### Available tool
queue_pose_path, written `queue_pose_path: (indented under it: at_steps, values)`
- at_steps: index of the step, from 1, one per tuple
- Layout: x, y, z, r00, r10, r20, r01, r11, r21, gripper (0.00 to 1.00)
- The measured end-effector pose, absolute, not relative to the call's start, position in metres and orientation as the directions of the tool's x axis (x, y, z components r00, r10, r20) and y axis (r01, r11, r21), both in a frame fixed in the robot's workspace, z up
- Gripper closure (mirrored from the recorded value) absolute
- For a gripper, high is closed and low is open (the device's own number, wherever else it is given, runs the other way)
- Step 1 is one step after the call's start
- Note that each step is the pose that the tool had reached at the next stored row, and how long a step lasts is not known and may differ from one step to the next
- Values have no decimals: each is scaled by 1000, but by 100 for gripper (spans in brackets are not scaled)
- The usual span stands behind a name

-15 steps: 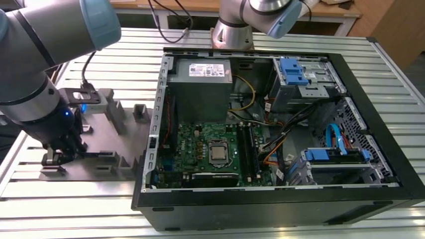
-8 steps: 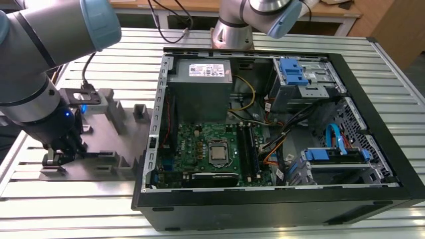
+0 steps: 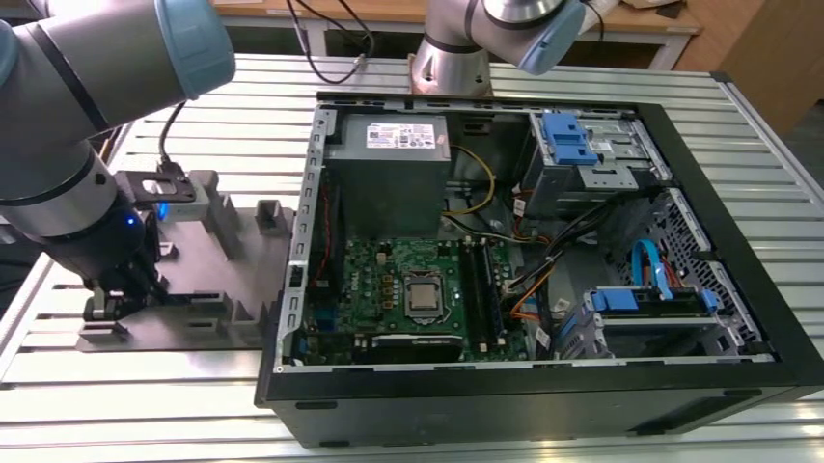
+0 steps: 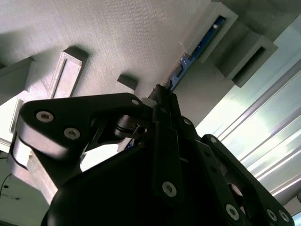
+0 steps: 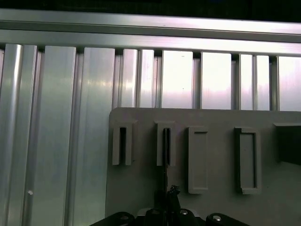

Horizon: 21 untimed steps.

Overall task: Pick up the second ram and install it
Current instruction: 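Pick up the second ram and move it above second insertion slot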

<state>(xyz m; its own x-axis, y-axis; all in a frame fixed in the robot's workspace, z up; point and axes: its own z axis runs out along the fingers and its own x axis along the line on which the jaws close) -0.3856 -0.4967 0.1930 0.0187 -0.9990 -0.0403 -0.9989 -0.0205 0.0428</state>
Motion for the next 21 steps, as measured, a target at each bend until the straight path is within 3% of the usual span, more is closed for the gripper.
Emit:
queue_pose_path:
  at_steps: [12,21]
  values:
    - [-386,-497,194,19,-999,-41,-999,-20,43,86]
    - [-386,-497,217,19,-999,-41,-999,-20,43,86]
